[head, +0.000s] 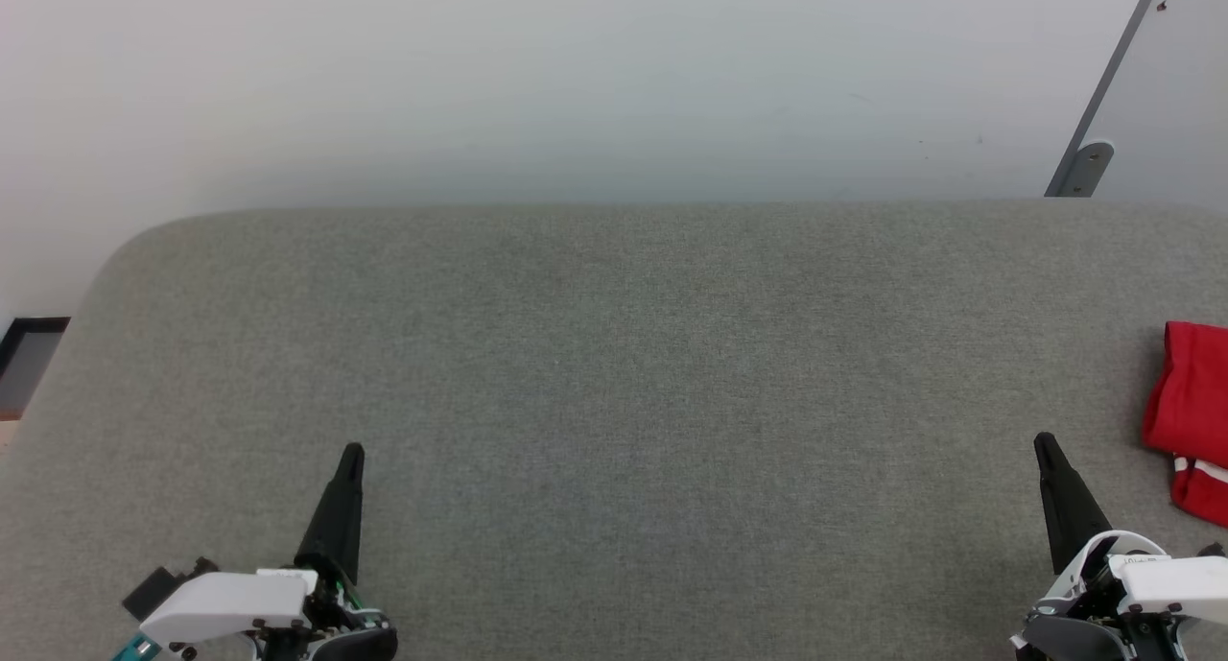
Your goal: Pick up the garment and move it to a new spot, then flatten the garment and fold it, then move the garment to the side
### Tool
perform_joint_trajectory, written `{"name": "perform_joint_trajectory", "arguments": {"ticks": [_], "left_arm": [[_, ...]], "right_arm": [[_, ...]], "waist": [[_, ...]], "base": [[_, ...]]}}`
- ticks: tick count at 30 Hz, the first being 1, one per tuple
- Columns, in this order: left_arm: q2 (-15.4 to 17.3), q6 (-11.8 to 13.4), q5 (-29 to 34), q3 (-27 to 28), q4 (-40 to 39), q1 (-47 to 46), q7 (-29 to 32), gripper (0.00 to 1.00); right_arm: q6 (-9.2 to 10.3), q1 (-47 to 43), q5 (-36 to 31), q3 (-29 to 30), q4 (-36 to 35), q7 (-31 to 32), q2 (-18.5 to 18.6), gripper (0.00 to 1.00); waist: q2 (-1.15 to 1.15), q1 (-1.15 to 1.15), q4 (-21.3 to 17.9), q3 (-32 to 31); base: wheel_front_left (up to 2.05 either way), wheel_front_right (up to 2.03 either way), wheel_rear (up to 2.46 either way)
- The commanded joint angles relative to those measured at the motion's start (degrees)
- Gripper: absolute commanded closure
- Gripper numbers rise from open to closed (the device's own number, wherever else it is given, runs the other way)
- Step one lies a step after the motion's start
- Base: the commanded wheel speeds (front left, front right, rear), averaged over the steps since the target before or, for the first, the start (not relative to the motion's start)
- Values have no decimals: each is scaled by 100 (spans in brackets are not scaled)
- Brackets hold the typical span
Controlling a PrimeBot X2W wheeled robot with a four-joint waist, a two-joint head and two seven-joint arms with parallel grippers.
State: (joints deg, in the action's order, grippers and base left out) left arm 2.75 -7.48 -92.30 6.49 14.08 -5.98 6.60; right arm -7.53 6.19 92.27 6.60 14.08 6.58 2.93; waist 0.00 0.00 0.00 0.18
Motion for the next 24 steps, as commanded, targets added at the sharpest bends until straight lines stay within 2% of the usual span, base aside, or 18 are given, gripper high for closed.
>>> {"name": "perform_joint_trajectory", "arguments": {"ticks": [1, 24], "left_arm": [[2, -2, -22, 10, -9, -56, 7, 100], [2, -2, -22, 10, -10, -56, 6, 100]], "right_arm": [[8, 8, 29, -5, -16, 11, -18, 100], [8, 8, 29, -5, -16, 11, -18, 100]], "waist": [[0, 0, 0, 0], [0, 0, 0, 0]], "base": [[0, 0, 0], [0, 0, 0]]}}
